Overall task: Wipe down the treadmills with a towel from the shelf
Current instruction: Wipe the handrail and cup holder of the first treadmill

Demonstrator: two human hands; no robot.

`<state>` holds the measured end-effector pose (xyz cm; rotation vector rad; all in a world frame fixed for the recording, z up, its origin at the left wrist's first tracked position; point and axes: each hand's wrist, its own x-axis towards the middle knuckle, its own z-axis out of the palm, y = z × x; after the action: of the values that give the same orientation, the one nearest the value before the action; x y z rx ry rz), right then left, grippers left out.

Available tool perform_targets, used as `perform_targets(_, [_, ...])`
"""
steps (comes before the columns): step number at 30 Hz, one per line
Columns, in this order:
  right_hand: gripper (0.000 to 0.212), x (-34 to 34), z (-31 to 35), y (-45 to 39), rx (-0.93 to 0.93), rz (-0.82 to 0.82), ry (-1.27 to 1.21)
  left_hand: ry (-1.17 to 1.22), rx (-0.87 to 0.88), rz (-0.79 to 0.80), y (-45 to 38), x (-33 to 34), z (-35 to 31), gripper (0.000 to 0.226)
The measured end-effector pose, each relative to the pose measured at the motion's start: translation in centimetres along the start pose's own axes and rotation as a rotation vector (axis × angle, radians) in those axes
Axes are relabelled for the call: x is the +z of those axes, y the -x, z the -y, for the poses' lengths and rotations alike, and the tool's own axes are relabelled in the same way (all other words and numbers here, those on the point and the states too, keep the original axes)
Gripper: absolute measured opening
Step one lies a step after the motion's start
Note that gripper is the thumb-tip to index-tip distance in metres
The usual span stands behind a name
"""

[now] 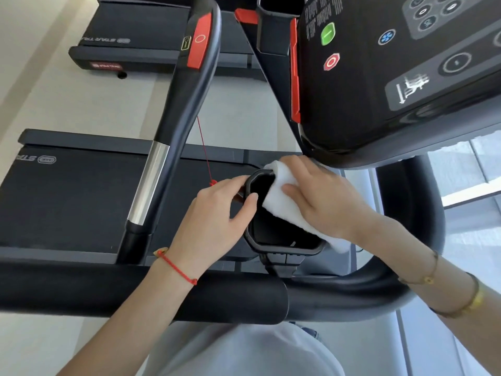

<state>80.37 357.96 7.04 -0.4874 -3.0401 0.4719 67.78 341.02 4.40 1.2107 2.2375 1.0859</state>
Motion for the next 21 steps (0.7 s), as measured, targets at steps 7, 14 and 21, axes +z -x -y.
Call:
perform_targets(7, [0.039,0.6,1.2,-1.5,-0.050,-0.022,0.243,0.003,-0.003,0.021,-0.1,0.0,0.2,0.041])
perform_targets(14, [0.052,1.0,0.3,2.7,0.212,-0.072,-0.061,-0.013,-0.010,0.015,0.1,0.0,0.1,0.044])
perform_targets(21, [0.038,1.9,0.7,2.9,0.513,-0.050,-0.337,-0.010,-0.004,0.023,0.1,-0.1,-0.1,0.043])
